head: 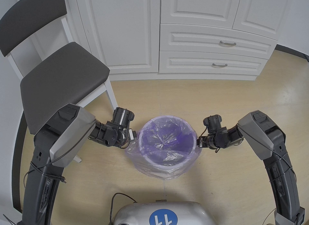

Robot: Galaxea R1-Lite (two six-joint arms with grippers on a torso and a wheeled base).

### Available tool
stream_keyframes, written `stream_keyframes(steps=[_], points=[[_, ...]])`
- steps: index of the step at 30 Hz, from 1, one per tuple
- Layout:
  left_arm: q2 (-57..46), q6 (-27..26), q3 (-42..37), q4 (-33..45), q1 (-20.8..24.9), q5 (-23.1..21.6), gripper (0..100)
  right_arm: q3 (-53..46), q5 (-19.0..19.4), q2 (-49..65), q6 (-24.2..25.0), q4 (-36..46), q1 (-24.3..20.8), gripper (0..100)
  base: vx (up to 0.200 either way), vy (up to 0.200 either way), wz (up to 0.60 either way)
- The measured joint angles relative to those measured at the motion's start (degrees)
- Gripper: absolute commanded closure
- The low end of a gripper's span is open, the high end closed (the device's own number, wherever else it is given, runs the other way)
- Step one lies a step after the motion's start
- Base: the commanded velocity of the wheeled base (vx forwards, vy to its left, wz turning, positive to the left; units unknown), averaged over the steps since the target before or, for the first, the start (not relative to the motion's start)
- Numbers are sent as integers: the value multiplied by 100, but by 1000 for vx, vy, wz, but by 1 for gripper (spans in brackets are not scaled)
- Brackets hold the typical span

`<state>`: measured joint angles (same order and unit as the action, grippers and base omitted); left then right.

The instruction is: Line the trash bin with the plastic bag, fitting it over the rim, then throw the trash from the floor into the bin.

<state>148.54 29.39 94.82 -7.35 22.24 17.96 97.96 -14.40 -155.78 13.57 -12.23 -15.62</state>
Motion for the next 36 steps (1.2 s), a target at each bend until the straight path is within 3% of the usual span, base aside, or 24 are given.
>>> stream_keyframes(steps=[18,25,36], points=[[-52,30,-55,-67,-72,-74,0,-179,66,291,160,2,60,0,0,0,0],[-636,-126,-708,-83,-107,-439,0,-758,258,1039,-77,2,217,0,0,0,0],[-1687,-318,-1524,-99,2,-542,0,-1534,435,2171,-176,-90,241,0,0,0,0]])
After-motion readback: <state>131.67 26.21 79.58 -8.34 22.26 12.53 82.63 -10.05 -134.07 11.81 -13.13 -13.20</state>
